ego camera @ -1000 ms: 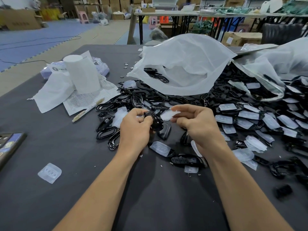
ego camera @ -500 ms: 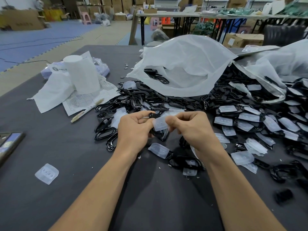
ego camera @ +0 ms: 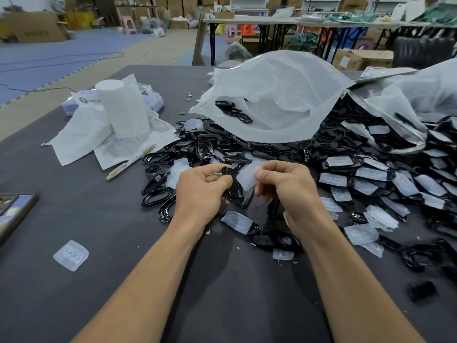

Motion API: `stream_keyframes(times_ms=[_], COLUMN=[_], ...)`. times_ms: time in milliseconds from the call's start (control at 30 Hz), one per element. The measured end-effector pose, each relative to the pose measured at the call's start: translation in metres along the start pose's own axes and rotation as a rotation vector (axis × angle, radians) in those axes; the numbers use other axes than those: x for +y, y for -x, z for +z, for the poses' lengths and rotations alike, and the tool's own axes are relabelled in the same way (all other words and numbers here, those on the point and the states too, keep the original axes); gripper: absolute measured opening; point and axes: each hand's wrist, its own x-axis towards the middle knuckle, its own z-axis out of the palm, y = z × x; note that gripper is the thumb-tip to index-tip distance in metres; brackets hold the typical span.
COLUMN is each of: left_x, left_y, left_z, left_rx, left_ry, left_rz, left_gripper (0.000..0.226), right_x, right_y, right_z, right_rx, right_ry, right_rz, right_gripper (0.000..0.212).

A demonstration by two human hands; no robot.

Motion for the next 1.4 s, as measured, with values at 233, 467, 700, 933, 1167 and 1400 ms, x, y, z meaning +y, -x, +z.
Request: stream_keyframes(times_ms=[233,467,700,933,1167,1400], left_x=[0.000,0.001,0.003,0.005,0.011,0.014], left_y=[0.004,0.005,0.006,0.008,0.010,0.010], left_z=[-0.001,0.001,0.004,0.004,0.000,0.002], left_rx=[-0.108,-0.190,-0.295,-0.299,-0.279,-0.160], left_ry=[-0.011,0.043,0.146,0.106,0.196,0.284], left_rz=[0.012,0.012,-0.021,-0.012,-0.031,-0.093], left_gripper=[0.018,0.029,0.041,0.037,0.034,0.028], right_x=[0.004,0.006,0.009,0.012,0.011,0.015], right_y=[0.003,0.009,0.005,0.006,0.008,0.002], right_z=[0.006,0.010,0.011,0.013,0.017,0.014], right_rx=[-0.047,0.165,0.239,0.249,0.303,0.256], right_ry=[0.371,0.561,0.662,0.692,0.588,0.362], right_rz=[-0.092,-0.292,-0.332,-0.376,-0.401,-0.221], right_gripper=[0.021,0.021,0.020,0.013,0.014,0.009])
